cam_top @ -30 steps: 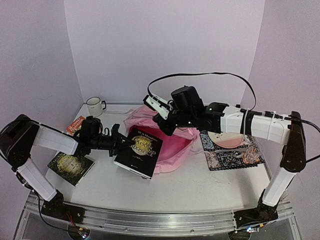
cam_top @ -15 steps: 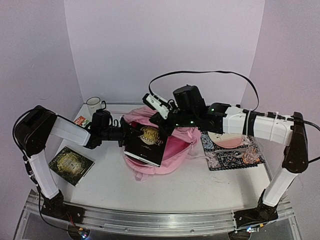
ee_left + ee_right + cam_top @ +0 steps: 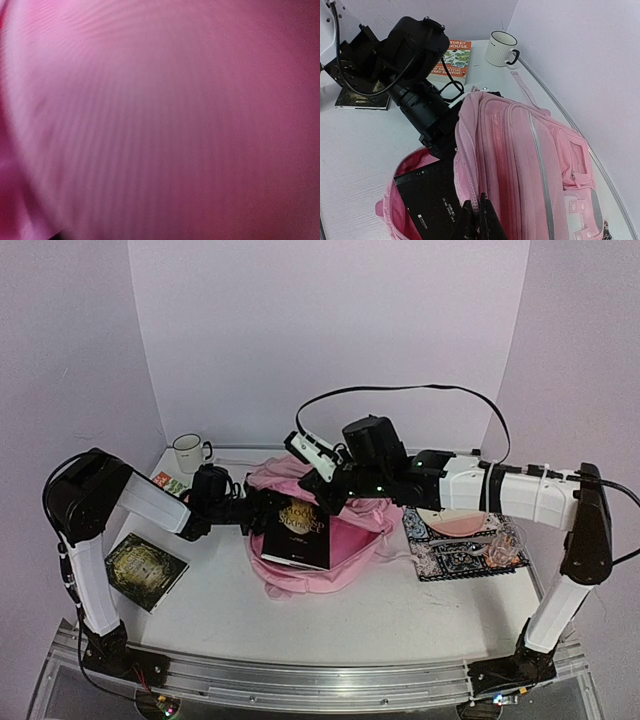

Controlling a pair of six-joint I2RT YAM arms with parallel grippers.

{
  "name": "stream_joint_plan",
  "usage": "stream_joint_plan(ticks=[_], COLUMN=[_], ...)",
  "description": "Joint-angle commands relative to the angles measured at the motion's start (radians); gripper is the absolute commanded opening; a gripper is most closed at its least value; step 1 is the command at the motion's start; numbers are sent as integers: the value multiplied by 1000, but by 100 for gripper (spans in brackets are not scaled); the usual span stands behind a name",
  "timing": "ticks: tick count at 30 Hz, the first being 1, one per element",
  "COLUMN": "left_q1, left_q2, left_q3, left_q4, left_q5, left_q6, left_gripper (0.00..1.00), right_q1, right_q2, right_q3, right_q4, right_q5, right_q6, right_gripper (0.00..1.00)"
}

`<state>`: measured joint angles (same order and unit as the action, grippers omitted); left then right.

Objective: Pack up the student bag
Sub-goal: Place the book in the largest pocket of the bag.

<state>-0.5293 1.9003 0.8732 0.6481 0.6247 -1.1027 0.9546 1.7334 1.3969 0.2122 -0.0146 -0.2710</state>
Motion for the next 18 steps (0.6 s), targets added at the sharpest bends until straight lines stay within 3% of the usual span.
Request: stream_joint_plan(ticks=[1, 11, 12, 18], left_q1=[-8, -45, -55, -68], left_q2=[-132, -216, -220, -246], left_q3=[-69, -190, -196, -212], left_q4=[47, -58, -63, -57], left_q5=[-66, -105, -112, -130], left_q6=[55, 40, 35, 32], left_gripper=[65, 65, 63, 20], right_q1=[11, 11, 11, 11], right_q2=[-6, 9, 10, 14], right_q3=[8, 9, 9, 6], right_q4=[118, 122, 122, 125], right_q5=[54, 46, 45, 12], right_q6=[13, 40, 43, 63], right_gripper=[0, 0, 0, 0])
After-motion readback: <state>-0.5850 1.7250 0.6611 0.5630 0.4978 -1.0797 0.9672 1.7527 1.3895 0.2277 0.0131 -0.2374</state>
